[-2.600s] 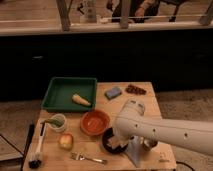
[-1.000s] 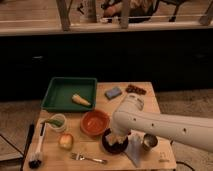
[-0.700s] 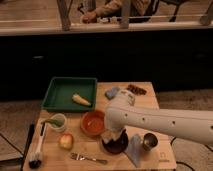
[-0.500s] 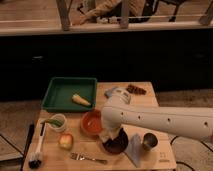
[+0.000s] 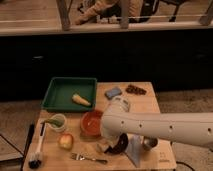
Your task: Wipe purple bowl with eraser
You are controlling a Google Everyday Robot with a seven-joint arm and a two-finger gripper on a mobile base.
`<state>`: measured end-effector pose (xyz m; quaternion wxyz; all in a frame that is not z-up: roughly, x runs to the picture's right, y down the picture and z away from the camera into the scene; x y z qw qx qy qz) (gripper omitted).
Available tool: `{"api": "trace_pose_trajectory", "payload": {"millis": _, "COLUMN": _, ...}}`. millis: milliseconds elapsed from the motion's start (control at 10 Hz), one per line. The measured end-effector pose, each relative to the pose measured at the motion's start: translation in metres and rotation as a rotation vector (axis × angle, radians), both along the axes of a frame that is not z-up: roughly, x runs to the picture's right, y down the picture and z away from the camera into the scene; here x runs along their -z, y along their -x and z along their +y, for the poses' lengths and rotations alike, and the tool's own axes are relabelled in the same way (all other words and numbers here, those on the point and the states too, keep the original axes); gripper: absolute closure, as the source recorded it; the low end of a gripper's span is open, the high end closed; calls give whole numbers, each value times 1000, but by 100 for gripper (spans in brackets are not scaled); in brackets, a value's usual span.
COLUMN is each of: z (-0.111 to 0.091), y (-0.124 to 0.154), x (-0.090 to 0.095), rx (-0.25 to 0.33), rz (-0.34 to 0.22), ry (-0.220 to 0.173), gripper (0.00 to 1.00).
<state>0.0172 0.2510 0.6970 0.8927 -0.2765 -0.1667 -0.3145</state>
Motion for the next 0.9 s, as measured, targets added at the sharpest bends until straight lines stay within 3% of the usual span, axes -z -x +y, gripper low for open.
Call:
{"api": "trace_pose_trajectory", "payload": {"millis": 200, "z": 13, "y": -21, "x": 0, "rx": -8, "rz": 15, "ry": 14, "gripper": 100}}
{"api": "trace_pose_trajectory", "payload": {"millis": 400, "z": 11, "y": -48, "x": 0, "rx": -48, "rz": 43, "ry": 11, "gripper": 100}}
{"api": "trace_pose_trajectory", "payload": {"millis": 600, "z": -3, "y": -61, "x": -1, "rx": -82, "rz": 63, "ry": -5, "gripper": 100}}
{"api": "trace_pose_trajectory", "payload": {"millis": 900, "z": -25, "y": -51, "x": -6, "rx": -82, "rz": 63, "ry": -19, "gripper": 100}}
